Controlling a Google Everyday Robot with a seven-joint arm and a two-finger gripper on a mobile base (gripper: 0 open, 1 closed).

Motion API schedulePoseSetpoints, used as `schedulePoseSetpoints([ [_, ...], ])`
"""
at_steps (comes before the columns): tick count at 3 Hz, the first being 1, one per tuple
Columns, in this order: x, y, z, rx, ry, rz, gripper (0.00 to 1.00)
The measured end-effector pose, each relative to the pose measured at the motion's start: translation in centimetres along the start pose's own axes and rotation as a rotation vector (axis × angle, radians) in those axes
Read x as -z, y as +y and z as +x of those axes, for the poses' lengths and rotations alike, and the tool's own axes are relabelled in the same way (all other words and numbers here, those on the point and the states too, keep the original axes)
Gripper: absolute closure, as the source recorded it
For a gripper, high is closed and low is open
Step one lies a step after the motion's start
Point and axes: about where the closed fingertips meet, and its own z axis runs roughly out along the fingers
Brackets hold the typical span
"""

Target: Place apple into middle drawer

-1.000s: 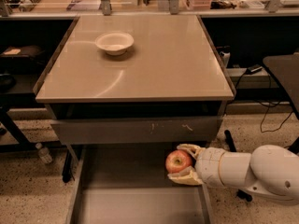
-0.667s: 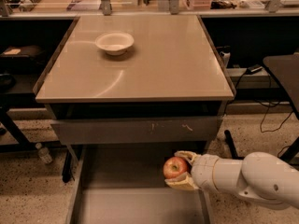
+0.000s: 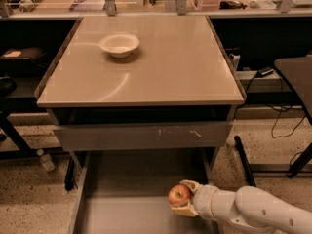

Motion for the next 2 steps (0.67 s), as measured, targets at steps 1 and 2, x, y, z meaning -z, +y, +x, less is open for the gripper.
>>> schedulePoseSetpoints([
  [1, -4.4, 0.4, 2.7, -0.019, -0.016, -0.023, 1.0],
  [2, -8.4, 1.0, 4.1, -0.015, -0.032, -0.057, 1.0],
])
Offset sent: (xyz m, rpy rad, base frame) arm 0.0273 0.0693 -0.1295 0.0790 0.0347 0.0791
